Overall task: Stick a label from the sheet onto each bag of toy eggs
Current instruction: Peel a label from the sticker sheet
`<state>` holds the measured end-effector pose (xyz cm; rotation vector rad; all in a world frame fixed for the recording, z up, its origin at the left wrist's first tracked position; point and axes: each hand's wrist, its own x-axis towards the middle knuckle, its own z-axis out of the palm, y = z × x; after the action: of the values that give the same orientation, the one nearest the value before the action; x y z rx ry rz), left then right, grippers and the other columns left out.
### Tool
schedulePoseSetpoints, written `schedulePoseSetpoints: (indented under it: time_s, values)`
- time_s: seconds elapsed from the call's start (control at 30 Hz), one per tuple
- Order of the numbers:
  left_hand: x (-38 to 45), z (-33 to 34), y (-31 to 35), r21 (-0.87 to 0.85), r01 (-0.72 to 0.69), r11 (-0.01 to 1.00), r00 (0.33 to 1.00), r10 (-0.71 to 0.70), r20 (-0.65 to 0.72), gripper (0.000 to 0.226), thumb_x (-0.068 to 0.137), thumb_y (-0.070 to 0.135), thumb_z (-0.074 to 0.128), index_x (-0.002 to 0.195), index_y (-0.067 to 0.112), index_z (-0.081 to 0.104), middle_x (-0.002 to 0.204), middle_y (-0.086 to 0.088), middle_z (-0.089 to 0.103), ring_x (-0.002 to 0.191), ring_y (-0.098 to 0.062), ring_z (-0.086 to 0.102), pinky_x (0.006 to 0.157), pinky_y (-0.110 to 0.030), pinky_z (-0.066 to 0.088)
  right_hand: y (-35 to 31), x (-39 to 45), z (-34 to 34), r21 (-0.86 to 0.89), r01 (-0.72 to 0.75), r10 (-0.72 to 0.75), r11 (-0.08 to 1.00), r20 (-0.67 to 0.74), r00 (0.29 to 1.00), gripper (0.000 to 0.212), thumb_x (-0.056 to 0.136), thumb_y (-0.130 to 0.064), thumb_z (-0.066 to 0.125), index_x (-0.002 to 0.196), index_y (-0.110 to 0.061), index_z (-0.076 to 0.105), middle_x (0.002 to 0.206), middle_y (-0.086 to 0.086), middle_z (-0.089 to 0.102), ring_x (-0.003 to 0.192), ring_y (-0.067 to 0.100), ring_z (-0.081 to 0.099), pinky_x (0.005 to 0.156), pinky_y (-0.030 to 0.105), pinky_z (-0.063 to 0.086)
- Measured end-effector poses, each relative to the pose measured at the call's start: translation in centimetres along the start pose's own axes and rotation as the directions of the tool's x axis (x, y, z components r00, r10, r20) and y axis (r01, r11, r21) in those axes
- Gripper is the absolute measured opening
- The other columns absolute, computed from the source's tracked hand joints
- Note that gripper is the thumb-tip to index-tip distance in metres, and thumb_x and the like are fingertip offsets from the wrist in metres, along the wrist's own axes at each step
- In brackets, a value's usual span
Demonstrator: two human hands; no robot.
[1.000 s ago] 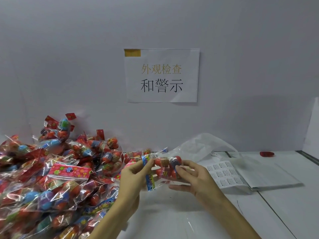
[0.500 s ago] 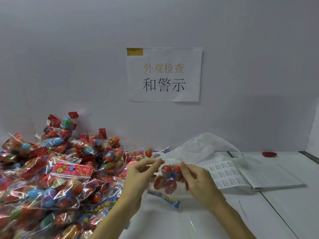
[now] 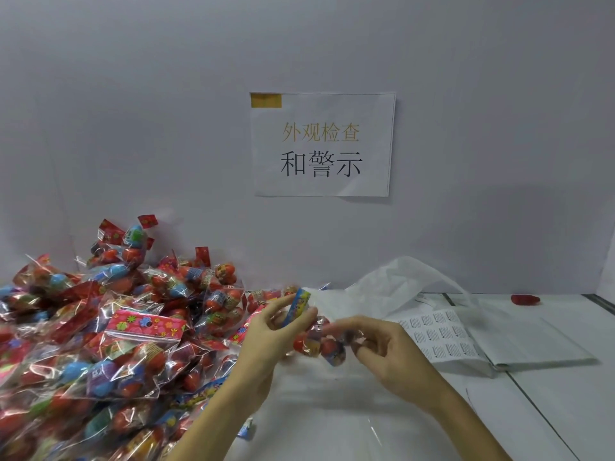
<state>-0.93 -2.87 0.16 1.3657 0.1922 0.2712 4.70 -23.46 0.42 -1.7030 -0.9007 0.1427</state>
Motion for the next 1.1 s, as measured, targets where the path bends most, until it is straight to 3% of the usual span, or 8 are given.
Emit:
schedulePoseSetpoints:
  time_s: [0.13, 0.27, 0.43, 0.57, 0.73, 0.87, 0.97, 1.1]
  values:
    - [0.2, 0.0, 0.0, -0.032, 0.039, 0.999, 0.998, -0.037, 0.056, 0.046, 0.082, 0.035, 0.088, 0.125, 0.022, 0.075, 0.115, -0.005, 0.079, 0.105, -0.026, 0.076, 0.094, -0.042, 0.057, -0.3, -0.1, -0.3, 0.228, -0.047, 0.058, 0.973, -0.043, 0.997, 0.065, 0.096, -0.005, 0.058, 0.148, -0.045, 0.051, 0.098, 0.005, 0.075, 0.080, 0.019, 0.058, 0.081, 0.024, 0.049]
    - [-0.3, 0.5, 0.1, 0.005, -0.021, 1.000, 1.000, 0.021, -0.003, 0.026, 0.080, 0.038, 0.083, 0.104, 0.028, 0.083, 0.107, -0.004, 0.080, 0.100, -0.022, 0.077, 0.080, -0.031, 0.062, -0.1, 0.3, 0.4, 0.262, -0.136, 0.203, 0.955, -0.250, 0.947, 0.030, 0.091, -0.047, 0.068, 0.110, -0.028, 0.082, 0.083, 0.003, 0.073, 0.067, 0.014, 0.052, 0.063, 0.017, 0.046]
    - [-0.3, 0.4, 0.5, -0.091, 0.005, 0.996, 1.000, -0.004, 0.011, 0.027, 0.083, 0.038, 0.080, 0.105, 0.022, 0.083, 0.112, -0.011, 0.079, 0.106, -0.028, 0.076, 0.087, -0.036, 0.062, -0.1, 0.5, 0.8, 0.477, -0.186, 0.330, 0.859, -0.237, 0.914, 0.033, 0.094, -0.042, 0.062, 0.108, -0.021, 0.084, 0.099, 0.009, 0.079, 0.080, 0.008, 0.062, 0.067, 0.022, 0.044]
    - [-0.4, 0.8, 0.5, -0.177, 0.040, 0.983, 0.999, -0.039, 0.006, 0.021, 0.091, 0.032, 0.075, 0.106, 0.021, 0.083, 0.111, -0.009, 0.079, 0.102, -0.026, 0.077, 0.071, -0.027, 0.061, -0.2, 0.7, 1.2, 0.508, -0.198, 0.350, 0.838, -0.222, 0.910, 0.034, 0.096, -0.045, 0.058, 0.114, -0.027, 0.082, 0.108, 0.011, 0.079, 0.087, 0.017, 0.067, 0.073, 0.022, 0.050]
    - [-0.5, 0.7, -0.2, -0.146, -0.154, 0.977, 0.983, 0.136, -0.127, 0.025, 0.082, 0.040, 0.079, 0.099, 0.023, 0.085, 0.092, -0.006, 0.081, 0.080, -0.014, 0.077, 0.066, -0.020, 0.058, -0.2, 0.4, 1.1, 0.465, -0.288, 0.340, 0.837, -0.031, 0.940, 0.042, 0.092, -0.038, 0.071, 0.129, -0.018, 0.068, 0.108, 0.015, 0.079, 0.099, 0.034, 0.077, 0.073, 0.030, 0.061]
    - [-0.2, 0.6, -0.5, -0.017, -0.260, 0.966, 0.951, 0.253, -0.177, 0.019, 0.090, 0.038, 0.071, 0.094, 0.025, 0.084, 0.083, -0.020, 0.074, 0.074, -0.032, 0.072, 0.061, -0.034, 0.060, -0.1, 0.3, 0.4, 0.444, -0.276, 0.325, 0.853, -0.037, 0.945, 0.047, 0.087, -0.030, 0.077, 0.129, -0.012, 0.064, 0.103, 0.020, 0.079, 0.091, 0.033, 0.078, 0.073, 0.026, 0.059]
    - [0.0, 0.5, -0.8, -0.013, -0.210, 0.978, 0.967, 0.206, -0.148, 0.025, 0.090, 0.043, 0.072, 0.095, 0.021, 0.081, 0.094, -0.030, 0.069, 0.087, -0.047, 0.069, 0.080, -0.058, 0.060, 0.2, 0.5, 0.0, 0.495, -0.260, 0.331, 0.829, -0.061, 0.942, 0.046, 0.084, -0.032, 0.082, 0.124, -0.012, 0.070, 0.100, 0.018, 0.078, 0.079, 0.025, 0.073, 0.069, 0.025, 0.056]
    - [0.0, 0.6, -0.9, 0.090, -0.151, 0.984, 0.977, 0.163, -0.135, 0.047, 0.078, 0.052, 0.078, 0.122, 0.039, 0.068, 0.111, 0.004, 0.071, 0.100, -0.010, 0.070, 0.072, -0.021, 0.059, 0.2, 0.6, 0.0, 0.398, -0.184, 0.285, 0.899, -0.212, 0.935, 0.031, 0.084, -0.040, 0.079, 0.105, -0.018, 0.075, 0.075, 0.006, 0.068, 0.064, 0.016, 0.055, 0.058, 0.021, 0.047]
